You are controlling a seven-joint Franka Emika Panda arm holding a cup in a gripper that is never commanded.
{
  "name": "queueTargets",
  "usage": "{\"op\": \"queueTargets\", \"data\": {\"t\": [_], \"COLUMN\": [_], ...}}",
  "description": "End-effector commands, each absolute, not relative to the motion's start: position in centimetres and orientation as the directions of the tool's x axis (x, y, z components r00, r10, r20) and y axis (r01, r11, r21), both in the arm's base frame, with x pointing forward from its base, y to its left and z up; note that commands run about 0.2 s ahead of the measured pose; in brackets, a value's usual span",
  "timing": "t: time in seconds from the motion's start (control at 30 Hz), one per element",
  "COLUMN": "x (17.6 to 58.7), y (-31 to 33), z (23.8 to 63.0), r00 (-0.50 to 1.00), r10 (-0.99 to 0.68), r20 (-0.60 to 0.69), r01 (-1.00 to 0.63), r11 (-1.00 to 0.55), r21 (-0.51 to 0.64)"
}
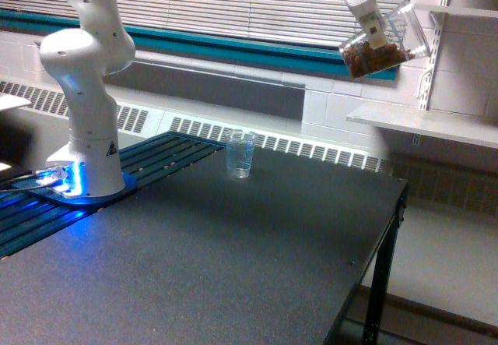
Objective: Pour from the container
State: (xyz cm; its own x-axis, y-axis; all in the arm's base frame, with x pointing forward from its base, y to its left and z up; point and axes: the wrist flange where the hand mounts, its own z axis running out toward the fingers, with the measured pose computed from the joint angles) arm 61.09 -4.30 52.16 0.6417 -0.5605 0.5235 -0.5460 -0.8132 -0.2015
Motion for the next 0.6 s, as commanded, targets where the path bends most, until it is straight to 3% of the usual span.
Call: {"op": "queueTargets", "data": {"t": [0.03,0.37,0.6], "x": [58.2,55.5,53.2], "y": [-4.5,2.9,4.3], "z": [51.8,46.2,43.2], "r00": [0.671,0.782,0.811], "r10": [-0.581,-0.480,-0.439], "r20": [0.461,0.398,0.387], "r01": [-0.574,-0.485,-0.459], "r11": [-0.800,-0.869,-0.887], "r21": [-0.174,-0.094,-0.046]}}
